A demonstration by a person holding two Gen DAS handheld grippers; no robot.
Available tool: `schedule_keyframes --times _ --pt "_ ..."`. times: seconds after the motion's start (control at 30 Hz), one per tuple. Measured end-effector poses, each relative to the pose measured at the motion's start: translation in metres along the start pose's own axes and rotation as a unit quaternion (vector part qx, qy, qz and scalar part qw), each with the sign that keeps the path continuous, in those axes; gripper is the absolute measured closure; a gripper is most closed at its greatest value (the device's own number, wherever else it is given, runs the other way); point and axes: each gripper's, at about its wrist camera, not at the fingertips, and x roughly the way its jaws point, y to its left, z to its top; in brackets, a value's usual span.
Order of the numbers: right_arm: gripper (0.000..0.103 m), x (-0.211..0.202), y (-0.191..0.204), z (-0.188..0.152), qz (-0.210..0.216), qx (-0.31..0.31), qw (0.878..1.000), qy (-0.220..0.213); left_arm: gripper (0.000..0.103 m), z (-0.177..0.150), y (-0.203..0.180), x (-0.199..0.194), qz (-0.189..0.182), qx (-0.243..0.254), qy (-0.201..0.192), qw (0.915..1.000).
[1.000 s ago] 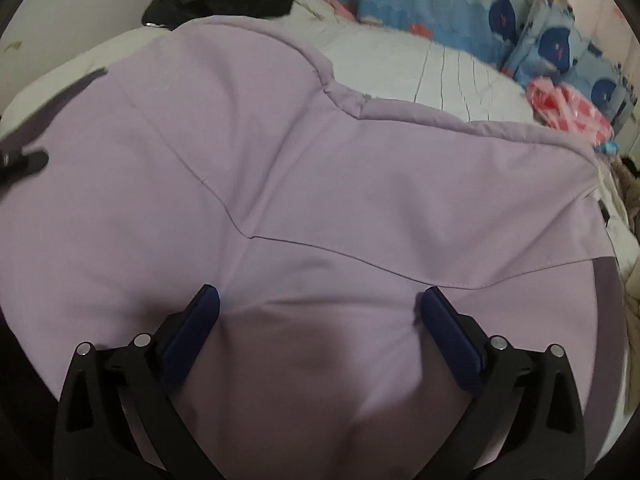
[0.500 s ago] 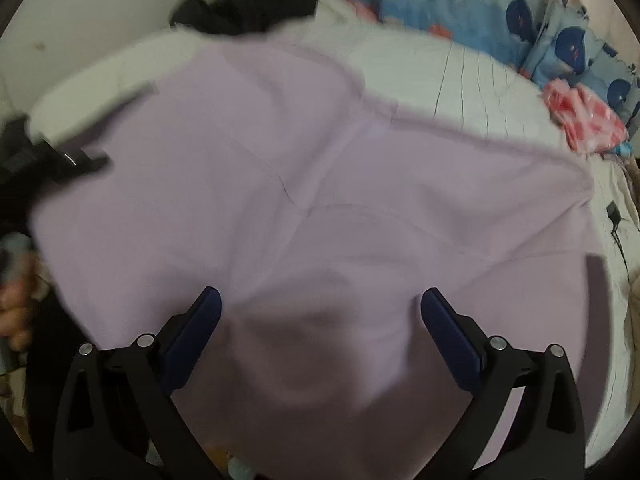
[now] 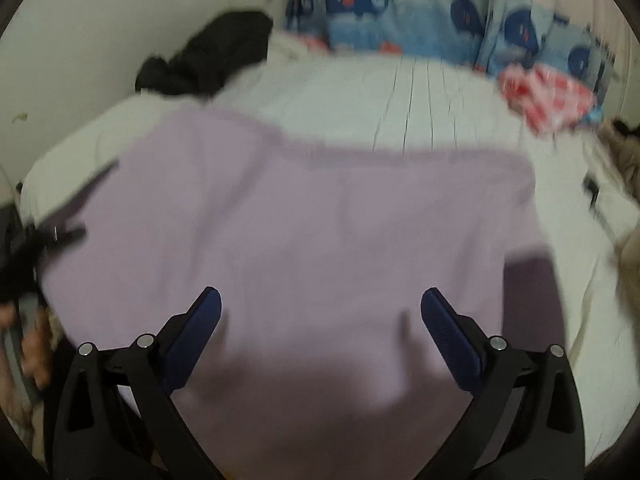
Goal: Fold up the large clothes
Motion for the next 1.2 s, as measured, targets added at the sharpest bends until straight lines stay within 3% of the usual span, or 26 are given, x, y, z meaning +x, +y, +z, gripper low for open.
schedule_keyframes --times 0.13,0.27,0.33,0.37,0.4,0.47,0.53,0.7,0.77,0.8,0.83,0.9,1.0,1.03,1.1,1.2 --pt "0.006 0.026 0.016 0.056 -0.011 -0.006 1.000 -0.020 0.018 0.001 0.000 0.000 -0.006 0.007 -0.002 1.0000" --pt "0.006 0.097 0.024 0.106 -0.057 -0.004 0.998 -0.002 0.018 0.002 0.006 0.002 -0.018 0.001 0.003 0.9998" --pt "0.006 0.157 0.024 0.102 -0.100 -0.013 0.994 0.050 0.018 0.004 0.010 0.005 -0.024 -0.008 0.011 0.9996" --pt "0.006 0.199 0.024 0.091 -0.097 -0.022 0.988 0.114 0.017 0.005 0.011 0.007 -0.040 -0.012 0.017 0.9990" --pt "0.006 0.215 0.019 0.090 -0.082 -0.015 0.988 0.128 0.017 0.006 0.011 0.008 -0.047 -0.010 0.019 0.9987" --pt "0.006 0.206 0.016 0.095 -0.074 -0.006 0.990 0.121 0.017 0.007 0.014 0.008 -0.042 -0.017 0.021 0.9987" --pt "0.006 0.178 0.015 0.096 -0.046 -0.002 0.994 0.101 0.017 0.008 0.020 0.007 -0.065 -0.031 0.022 0.9972" --pt "0.006 0.092 0.056 0.050 -0.026 -0.043 0.998 0.044 0.017 0.011 0.029 0.009 -0.089 -0.058 0.025 0.9940" --pt "0.006 0.096 0.076 0.017 -0.029 -0.076 0.994 0.071 0.014 0.011 0.023 0.014 -0.078 -0.050 0.032 0.9952" --pt "0.006 0.099 0.078 0.010 -0.038 -0.086 0.993 0.065 0.014 0.012 0.019 0.016 -0.073 -0.040 0.037 0.9958" --pt "0.006 0.097 0.077 0.004 -0.044 -0.082 0.994 0.048 0.014 0.011 0.014 0.016 -0.062 -0.028 0.038 0.9969" --pt "0.006 0.085 0.067 0.008 -0.030 -0.036 0.997 0.063 0.014 0.010 0.009 0.013 -0.060 -0.011 0.034 0.9975" --pt "0.006 0.044 0.069 -0.002 -0.024 -0.019 1.000 0.004 0.014 0.006 -0.002 0.008 -0.052 0.018 0.014 0.9984" --pt "0.006 0.042 0.074 -0.009 -0.028 -0.027 0.999 0.005 0.014 0.006 -0.005 0.008 -0.047 0.026 0.011 0.9985" --pt "0.006 0.065 0.087 -0.030 -0.039 -0.063 0.996 0.047 0.014 0.006 -0.012 0.010 -0.033 0.039 0.009 0.9986" --pt "0.006 0.064 0.084 -0.034 -0.037 -0.060 0.997 0.038 0.016 0.003 -0.018 0.009 -0.016 0.059 0.006 0.9981"
